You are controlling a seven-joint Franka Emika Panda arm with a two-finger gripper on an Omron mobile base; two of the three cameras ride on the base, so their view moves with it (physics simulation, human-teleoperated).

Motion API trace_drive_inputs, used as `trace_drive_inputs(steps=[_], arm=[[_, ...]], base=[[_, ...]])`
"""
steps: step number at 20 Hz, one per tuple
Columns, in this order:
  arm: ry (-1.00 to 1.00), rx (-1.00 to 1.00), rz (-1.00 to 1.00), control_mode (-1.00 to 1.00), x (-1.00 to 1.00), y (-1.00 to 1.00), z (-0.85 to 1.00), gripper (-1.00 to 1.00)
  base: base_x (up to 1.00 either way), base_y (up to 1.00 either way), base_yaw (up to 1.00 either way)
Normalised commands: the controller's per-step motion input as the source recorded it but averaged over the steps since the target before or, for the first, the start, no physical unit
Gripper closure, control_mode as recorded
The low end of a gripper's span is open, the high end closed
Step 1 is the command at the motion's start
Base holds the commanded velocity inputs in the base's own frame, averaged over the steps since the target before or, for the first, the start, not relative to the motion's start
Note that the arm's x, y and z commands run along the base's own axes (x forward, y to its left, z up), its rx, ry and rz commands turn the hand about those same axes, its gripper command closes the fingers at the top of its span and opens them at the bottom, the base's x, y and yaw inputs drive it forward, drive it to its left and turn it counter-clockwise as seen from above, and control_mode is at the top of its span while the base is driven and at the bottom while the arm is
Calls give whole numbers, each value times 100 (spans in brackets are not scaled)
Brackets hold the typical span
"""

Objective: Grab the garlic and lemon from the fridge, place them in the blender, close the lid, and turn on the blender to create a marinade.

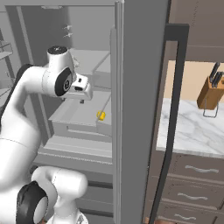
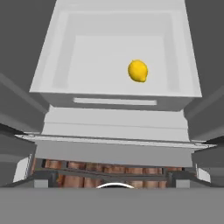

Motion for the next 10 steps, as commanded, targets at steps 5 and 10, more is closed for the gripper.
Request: trace_drive_inputs(steps=[5,10], arm=[[-27,1,0,-100,-1,22,73,-100],[-15,2,0,-100,20,67,66,-100]], base=[[0,0,0],[0,0,0]])
